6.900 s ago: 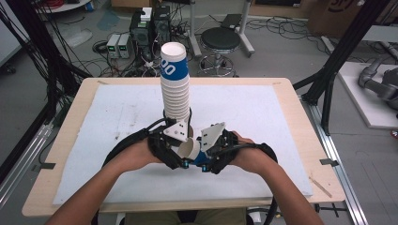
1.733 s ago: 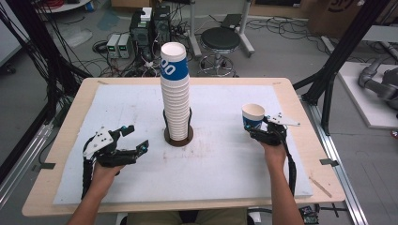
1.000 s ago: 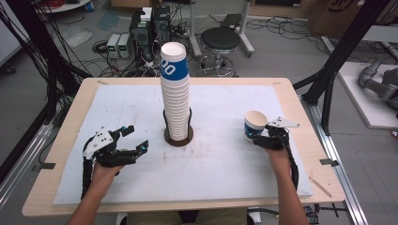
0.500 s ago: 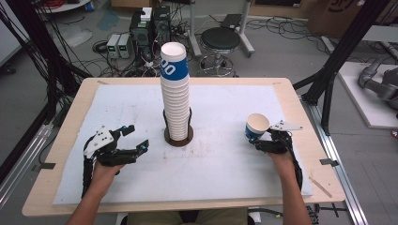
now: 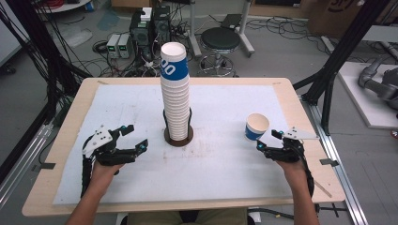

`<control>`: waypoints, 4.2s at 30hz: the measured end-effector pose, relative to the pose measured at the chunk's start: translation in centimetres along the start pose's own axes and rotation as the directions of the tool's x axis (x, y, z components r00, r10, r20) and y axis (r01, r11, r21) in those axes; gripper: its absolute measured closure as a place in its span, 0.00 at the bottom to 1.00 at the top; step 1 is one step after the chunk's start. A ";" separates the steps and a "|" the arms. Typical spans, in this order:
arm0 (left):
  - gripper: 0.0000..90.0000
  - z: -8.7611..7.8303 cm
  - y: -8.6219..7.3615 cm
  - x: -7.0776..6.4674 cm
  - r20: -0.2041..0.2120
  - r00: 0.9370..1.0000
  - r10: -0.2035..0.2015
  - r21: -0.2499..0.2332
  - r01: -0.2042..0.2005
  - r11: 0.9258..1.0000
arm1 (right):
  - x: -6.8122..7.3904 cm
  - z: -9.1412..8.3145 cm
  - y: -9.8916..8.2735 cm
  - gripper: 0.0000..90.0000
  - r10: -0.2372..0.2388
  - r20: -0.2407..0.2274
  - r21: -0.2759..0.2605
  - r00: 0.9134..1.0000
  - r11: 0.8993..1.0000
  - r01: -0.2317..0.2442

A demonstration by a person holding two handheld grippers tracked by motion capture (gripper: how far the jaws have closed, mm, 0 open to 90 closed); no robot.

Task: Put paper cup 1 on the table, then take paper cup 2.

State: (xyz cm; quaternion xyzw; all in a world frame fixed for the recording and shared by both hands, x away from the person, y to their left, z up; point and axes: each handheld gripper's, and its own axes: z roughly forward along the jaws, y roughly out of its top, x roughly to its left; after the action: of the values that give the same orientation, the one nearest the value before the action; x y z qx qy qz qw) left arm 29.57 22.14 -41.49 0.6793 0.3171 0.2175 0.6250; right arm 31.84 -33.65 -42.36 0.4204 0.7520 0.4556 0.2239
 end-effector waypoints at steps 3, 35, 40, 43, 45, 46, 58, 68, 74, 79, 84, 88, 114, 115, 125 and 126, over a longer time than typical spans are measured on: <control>0.19 0.0 0.1 0.2 0.002 1.000 -0.012 -0.006 0.012 1.000 | 0.9 -1.0 0.1 0.22 -0.016 -0.014 -0.026 1.000 1.000 0.016; 0.17 -0.6 0.3 0.5 0.030 0.999 -0.028 -0.046 0.029 0.999 | 5.0 -1.3 2.6 0.22 -0.125 -0.106 -0.109 0.986 0.988 0.113; 0.17 -0.6 0.5 0.4 0.041 0.999 -0.035 -0.052 0.037 0.998 | 5.2 -1.0 2.4 0.22 -0.132 -0.115 -0.095 0.985 0.988 0.122; 0.17 -0.6 0.9 0.4 0.048 0.998 -0.047 -0.061 0.050 0.997 | 5.3 -0.7 2.3 0.22 -0.148 -0.118 -0.090 0.982 0.986 0.137; 0.17 -0.6 1.5 0.4 0.052 0.998 -0.047 -0.067 0.051 0.996 | 5.4 -0.7 2.3 0.22 -0.148 -0.125 -0.083 0.981 0.987 0.139; 0.17 -0.6 1.8 0.4 0.058 0.997 -0.049 -0.072 0.053 0.996 | 5.4 -0.7 2.2 0.22 -0.158 -0.125 -0.082 0.979 0.986 0.148; 0.18 -0.2 6.5 0.9 0.109 0.994 -0.028 -0.078 0.037 0.996 | 5.5 -0.4 2.3 0.22 -0.152 -0.143 -0.076 0.978 0.987 0.142; 0.18 1.1 12.2 0.9 0.202 0.979 -0.004 -0.096 0.024 0.995 | 5.9 0.0 2.5 0.22 -0.157 -0.161 -0.073 0.974 0.986 0.147; 0.17 2.3 15.1 0.5 0.218 0.975 0.045 -0.083 -0.028 0.996 | 5.9 0.1 2.5 0.22 -0.159 -0.165 -0.070 0.973 0.986 0.150; 0.17 3.6 17.0 0.2 0.226 0.973 0.048 -0.070 -0.033 0.997 | 6.0 0.1 2.6 0.22 -0.162 -0.170 -0.076 0.972 0.986 0.151; 0.17 4.7 18.4 -0.1 0.213 0.975 0.070 -0.063 -0.058 0.996 | 6.0 0.1 2.6 0.22 -0.165 -0.172 -0.073 0.971 0.985 0.154; 0.17 5.3 19.6 -0.2 0.215 0.974 0.073 -0.062 -0.061 0.996 | 6.0 0.0 2.6 0.22 -0.168 -0.170 -0.077 0.971 0.985 0.157; 0.17 11.3 23.5 -1.1 0.187 0.979 0.079 0.005 -0.081 0.997 | 5.9 -0.2 2.5 0.22 -0.162 -0.185 -0.080 0.969 0.985 0.150; 0.17 11.4 23.5 -1.2 0.182 0.980 0.076 0.009 -0.079 0.997 | 5.9 -0.2 2.5 0.22 -0.160 -0.183 -0.079 0.970 0.986 0.148; 0.30 11.8 23.5 -1.1 0.172 0.981 0.084 0.031 -0.091 0.995 | 5.8 -0.2 2.4 0.22 -0.158 -0.183 -0.080 0.970 0.986 0.145; 0.30 11.8 23.5 -1.1 0.174 0.981 0.083 0.031 -0.090 0.995 | 5.8 -0.2 2.4 0.22 -0.157 -0.184 -0.079 0.970 0.986 0.145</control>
State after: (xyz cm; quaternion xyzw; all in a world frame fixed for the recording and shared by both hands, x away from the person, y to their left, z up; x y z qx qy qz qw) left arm 40.66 12.57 -19.61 0.7206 0.2361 0.1788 0.6270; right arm 29.55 -28.31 -39.91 0.3090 0.7845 0.4995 0.1987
